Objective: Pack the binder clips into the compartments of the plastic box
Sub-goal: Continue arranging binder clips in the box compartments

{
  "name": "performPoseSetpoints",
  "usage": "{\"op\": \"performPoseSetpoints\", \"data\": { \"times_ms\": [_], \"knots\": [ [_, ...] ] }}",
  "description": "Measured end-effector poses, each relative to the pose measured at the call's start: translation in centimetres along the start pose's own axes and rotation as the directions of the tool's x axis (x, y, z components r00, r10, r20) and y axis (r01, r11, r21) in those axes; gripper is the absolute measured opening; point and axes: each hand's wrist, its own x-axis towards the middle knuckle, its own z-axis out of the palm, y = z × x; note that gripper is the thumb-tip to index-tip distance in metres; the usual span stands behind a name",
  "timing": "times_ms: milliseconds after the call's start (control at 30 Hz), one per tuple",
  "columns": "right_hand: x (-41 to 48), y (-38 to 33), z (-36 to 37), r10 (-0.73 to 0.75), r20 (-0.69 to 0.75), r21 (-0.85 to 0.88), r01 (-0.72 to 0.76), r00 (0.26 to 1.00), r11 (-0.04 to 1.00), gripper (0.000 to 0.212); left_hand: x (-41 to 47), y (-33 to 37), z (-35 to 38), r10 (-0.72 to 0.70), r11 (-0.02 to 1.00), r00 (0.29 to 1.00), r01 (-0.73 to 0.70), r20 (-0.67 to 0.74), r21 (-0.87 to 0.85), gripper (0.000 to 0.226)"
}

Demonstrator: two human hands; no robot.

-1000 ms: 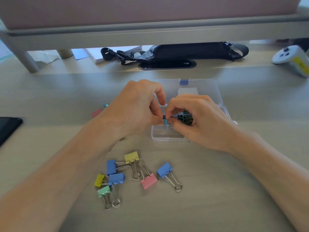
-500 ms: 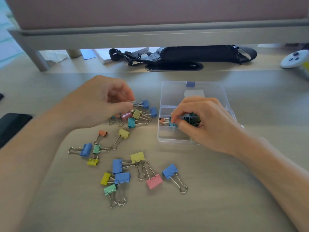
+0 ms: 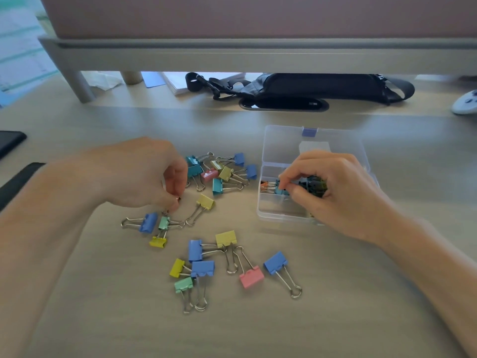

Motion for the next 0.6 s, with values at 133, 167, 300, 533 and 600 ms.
{"op": "performPoseSetpoints", "data": {
  "times_ms": [133,167,300,533,600],
  "knots": [
    [0.0,0.0,0.0,0.009,0.009,-0.002,-0.009,1.0,1.0,0.015,0.3,0.1,0.1,0.022,0.999,1.0,-0.022,0.008,-0.024,0.014],
    [0.0,0.0,0.0,0.012,0.01,-0.002,-0.012,1.0,1.0,0.015,0.2,0.1,0.0,0.036,0.999,0.999,-0.036,0.012,-0.039,0.012],
    [0.0,0.0,0.0,0.013,0.015,0.003,-0.013,1.0,1.0,0.017,-0.1,-0.4,-1.3,0.11,0.977,0.991,-0.121,-0.074,-0.177,0.014],
    [0.0,-0.2,-0.1,0.007,0.001,-0.014,-0.007,1.0,1.0,0.017,0.6,7.5,1.5,0.235,0.784,0.869,-0.434,-0.435,-0.443,0.013],
    [0.0,-0.2,-0.1,0.007,-0.002,-0.013,-0.007,1.0,1.0,0.017,1.5,8.4,2.9,0.237,0.803,0.841,-0.452,-0.486,-0.389,0.013]
  ]
}}
